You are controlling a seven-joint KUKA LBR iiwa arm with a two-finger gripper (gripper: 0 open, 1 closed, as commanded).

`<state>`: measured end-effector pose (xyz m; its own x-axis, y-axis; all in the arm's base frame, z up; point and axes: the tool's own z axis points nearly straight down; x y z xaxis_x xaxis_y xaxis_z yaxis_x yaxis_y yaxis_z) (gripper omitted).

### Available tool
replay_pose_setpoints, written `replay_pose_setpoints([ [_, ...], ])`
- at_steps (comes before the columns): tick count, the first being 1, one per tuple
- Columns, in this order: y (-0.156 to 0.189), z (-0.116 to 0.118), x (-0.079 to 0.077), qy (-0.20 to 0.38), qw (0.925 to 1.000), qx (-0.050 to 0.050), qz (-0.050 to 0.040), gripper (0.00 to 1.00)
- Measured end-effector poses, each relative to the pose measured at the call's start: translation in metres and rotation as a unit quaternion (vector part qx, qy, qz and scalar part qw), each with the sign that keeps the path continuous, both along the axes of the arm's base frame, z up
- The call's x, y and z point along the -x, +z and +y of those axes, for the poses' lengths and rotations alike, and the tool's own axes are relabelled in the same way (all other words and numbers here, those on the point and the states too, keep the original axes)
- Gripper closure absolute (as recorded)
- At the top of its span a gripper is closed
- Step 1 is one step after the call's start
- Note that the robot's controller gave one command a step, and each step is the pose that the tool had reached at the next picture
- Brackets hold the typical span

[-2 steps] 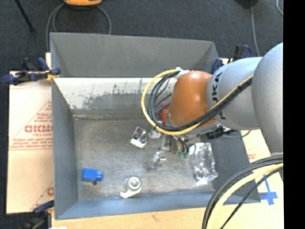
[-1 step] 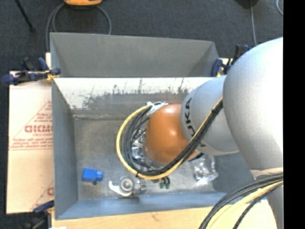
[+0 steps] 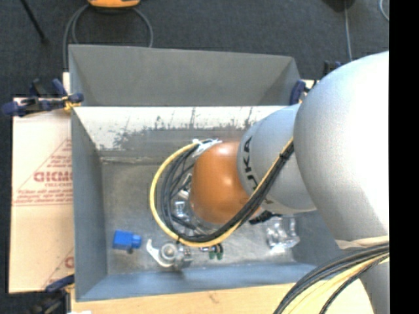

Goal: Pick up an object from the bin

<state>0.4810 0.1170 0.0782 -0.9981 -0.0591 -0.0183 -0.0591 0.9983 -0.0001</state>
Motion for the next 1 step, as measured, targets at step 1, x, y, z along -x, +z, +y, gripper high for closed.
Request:
replay_pose_setpoints([
  [1,0.0017,0.0009,0.002,-0.001,1.0,0.0,0.0059,1.0],
])
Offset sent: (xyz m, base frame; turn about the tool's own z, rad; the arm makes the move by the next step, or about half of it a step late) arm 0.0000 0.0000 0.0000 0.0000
